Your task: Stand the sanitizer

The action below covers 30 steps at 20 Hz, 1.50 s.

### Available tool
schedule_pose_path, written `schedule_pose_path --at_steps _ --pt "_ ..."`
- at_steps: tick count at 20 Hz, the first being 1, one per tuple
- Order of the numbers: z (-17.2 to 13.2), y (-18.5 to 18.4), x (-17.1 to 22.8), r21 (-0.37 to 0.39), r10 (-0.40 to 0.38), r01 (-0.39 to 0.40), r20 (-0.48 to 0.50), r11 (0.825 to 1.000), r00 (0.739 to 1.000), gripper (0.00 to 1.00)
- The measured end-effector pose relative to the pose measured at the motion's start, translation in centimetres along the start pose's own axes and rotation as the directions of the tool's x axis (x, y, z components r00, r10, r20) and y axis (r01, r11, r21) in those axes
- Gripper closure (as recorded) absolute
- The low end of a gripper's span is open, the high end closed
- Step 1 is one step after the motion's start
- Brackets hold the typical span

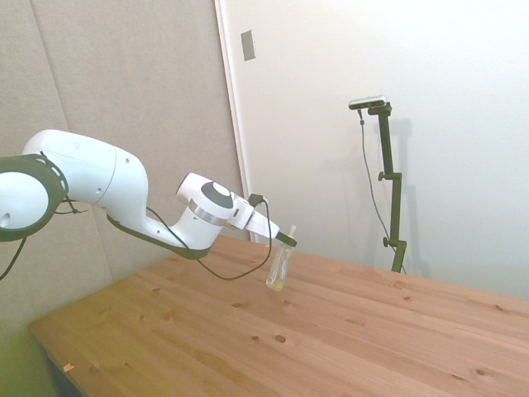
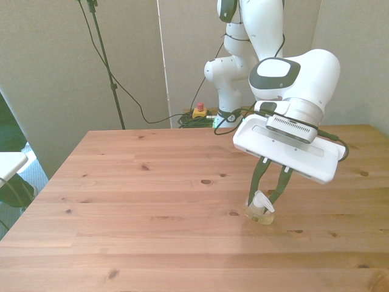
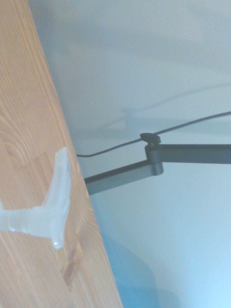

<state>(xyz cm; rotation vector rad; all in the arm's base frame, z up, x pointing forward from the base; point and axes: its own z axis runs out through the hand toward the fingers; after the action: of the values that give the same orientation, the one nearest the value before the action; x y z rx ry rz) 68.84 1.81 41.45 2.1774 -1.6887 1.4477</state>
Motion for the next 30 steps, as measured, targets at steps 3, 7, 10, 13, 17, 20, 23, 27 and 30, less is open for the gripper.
schedule_pose_path --at_steps 3,7,10,13,17,20,23,27,30 --pt "-0.2 0.1 -0.5 0.039 0.026 -0.024 -0.052 0.999 0.998 1.0" --pt "-0.1 0.1 -1.2 0.076 0.058 -0.048 -0.129 0.996 0.99 1.0" --pt "0.3 -0.1 -2.2 0.104 0.076 -0.058 -0.185 0.993 0.98 1.0" --pt "0.8 -0.4 -3.0 0.119 0.099 -0.074 -0.223 0.99 0.97 1.0" --pt "1.9 -0.6 -3.0 0.133 0.116 -0.087 -0.231 0.987 0.966 1.0" --pt "2.5 -0.6 -3.7 0.133 0.108 -0.078 -0.235 0.988 0.966 1.0" --pt "2.6 -0.8 -3.9 0.137 0.104 -0.072 -0.242 0.988 0.965 1.0" --pt "2.4 -0.9 -4.2 0.143 0.1 -0.067 -0.238 0.987 0.966 0.0" --pt "2.4 -0.9 -4.2 0.143 0.101 -0.069 -0.236 0.987 0.966 0.0"
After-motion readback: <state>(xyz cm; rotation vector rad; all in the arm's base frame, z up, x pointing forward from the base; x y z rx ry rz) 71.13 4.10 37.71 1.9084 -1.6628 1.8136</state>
